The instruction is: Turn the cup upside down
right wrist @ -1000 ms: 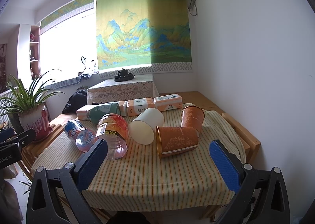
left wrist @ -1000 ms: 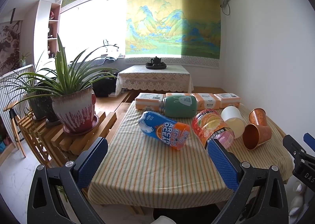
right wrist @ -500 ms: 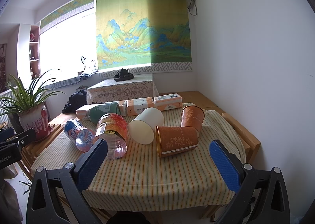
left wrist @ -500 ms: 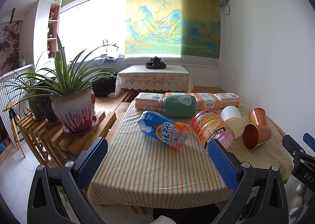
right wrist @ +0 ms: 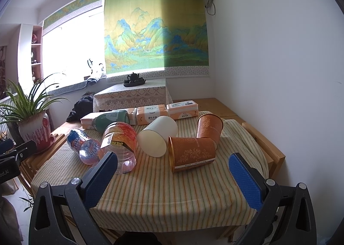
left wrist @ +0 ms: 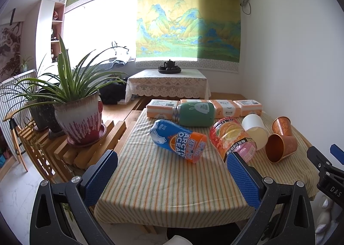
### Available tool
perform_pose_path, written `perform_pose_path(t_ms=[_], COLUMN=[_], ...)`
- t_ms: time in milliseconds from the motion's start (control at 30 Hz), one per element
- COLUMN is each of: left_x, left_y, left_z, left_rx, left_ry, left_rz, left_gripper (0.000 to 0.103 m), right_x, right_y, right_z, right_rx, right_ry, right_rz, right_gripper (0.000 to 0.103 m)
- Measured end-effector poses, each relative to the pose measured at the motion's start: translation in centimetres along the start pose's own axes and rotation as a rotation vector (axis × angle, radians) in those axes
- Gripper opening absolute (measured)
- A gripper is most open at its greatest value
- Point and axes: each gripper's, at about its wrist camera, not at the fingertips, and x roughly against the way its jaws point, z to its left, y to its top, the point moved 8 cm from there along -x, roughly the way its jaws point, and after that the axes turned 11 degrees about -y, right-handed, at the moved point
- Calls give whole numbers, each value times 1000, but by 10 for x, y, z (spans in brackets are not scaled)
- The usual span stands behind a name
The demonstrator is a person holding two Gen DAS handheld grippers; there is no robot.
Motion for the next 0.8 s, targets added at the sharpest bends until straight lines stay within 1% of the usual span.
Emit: perform_pose_path(t_ms=[100, 333, 467, 667, 800], left_x=[-3, -12, -18, -30, -41], left_y=[0, 6, 9, 13, 19], left_z=[4, 4, 5, 0, -7], left_rx=[-19, -2, -5, -7, -29], left_ry=[8, -4, -5, -15, -21], left_rz=[17, -13, -3, 1, 2], left_gripper=[103, 103, 103, 103, 103], right_x=[-5, -16, -24, -39, -51], right_y=[0, 3, 6, 16, 22], right_z=[-2, -2, -3, -5, -9], right_rx=[-6, -5, -4, 15, 16], right_ry=[-2, -7, -2, -8, -10], right_rz=[12, 23, 37, 42, 51], right_gripper=[102, 102, 102, 102, 102])
